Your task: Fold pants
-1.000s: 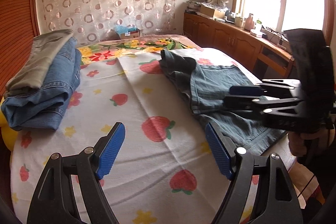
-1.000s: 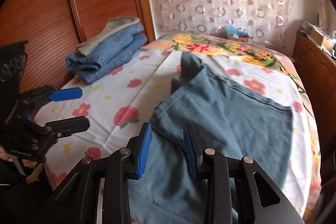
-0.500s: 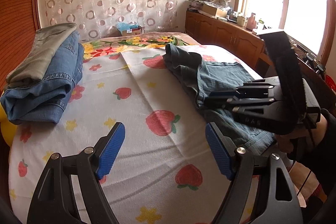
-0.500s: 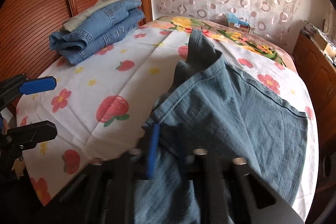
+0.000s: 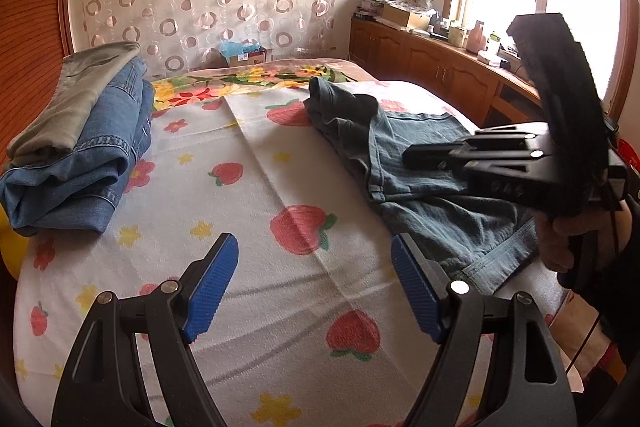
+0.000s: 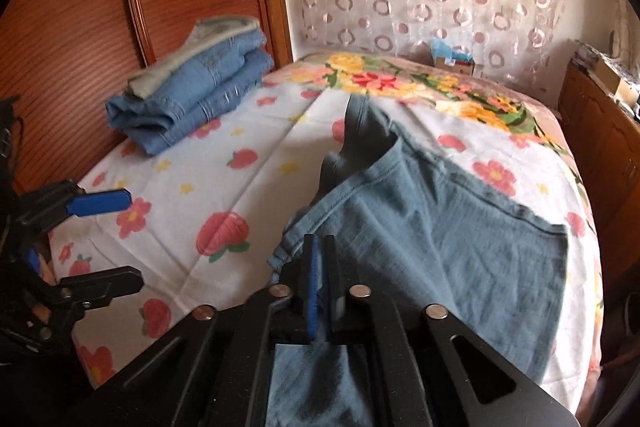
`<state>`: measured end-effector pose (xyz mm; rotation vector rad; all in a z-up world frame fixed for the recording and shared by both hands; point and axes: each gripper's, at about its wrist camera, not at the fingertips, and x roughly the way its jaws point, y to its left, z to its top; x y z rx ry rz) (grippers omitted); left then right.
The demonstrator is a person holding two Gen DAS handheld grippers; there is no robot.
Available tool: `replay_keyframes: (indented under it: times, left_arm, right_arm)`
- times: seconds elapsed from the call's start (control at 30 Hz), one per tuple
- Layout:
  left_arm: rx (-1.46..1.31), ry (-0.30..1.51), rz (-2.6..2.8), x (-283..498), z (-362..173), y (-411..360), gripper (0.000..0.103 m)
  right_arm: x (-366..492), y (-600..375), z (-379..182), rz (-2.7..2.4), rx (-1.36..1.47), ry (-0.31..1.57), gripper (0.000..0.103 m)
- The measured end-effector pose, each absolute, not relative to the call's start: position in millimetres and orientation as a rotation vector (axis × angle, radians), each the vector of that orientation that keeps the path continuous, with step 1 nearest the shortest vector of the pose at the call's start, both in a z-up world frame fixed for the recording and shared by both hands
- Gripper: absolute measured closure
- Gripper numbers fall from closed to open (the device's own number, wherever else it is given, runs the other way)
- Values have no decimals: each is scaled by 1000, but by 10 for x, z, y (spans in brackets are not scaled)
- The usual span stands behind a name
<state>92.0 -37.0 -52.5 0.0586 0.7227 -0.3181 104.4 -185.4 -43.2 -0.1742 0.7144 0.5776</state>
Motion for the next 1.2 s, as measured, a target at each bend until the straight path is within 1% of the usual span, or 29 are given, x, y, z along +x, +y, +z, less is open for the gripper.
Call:
replay_keyframes:
  times: [0.03,0.07,0.1,0.2,0.33,0.4,0.83,1.2]
  left_arm:
    - [59,724,-317,920,-530,-369,23]
    - [58,725,-318,915,-528,-367,23]
    - [58,726,-320,912,-534,-367,23]
    - [58,731,-324,902,-550,-378,23]
    - [69,745,-336,894,-602,-446,23]
    - [74,753,-340,889,-632,-474,23]
    - [85,760,-344,879,-676,-490,23]
    - [91,764,-344,867,-662,-511,23]
  right_arm:
    - [1075,-1808,-456,581,-182,727,89]
    - [1096,-1770,-498,579,-192,740,81]
    - [1127,-1758,-502,573,-201,749,76]
    - [1192,-1689,-577,567,-239,779,71]
    - [1248,-1670,-614,559,-260,789,71]
    - [1236,-1674,-593,549,-263,767,100]
    - [1139,-2104,-274,515,-175,651,101]
    - [1331,-2680,-59,352,-127,614,101]
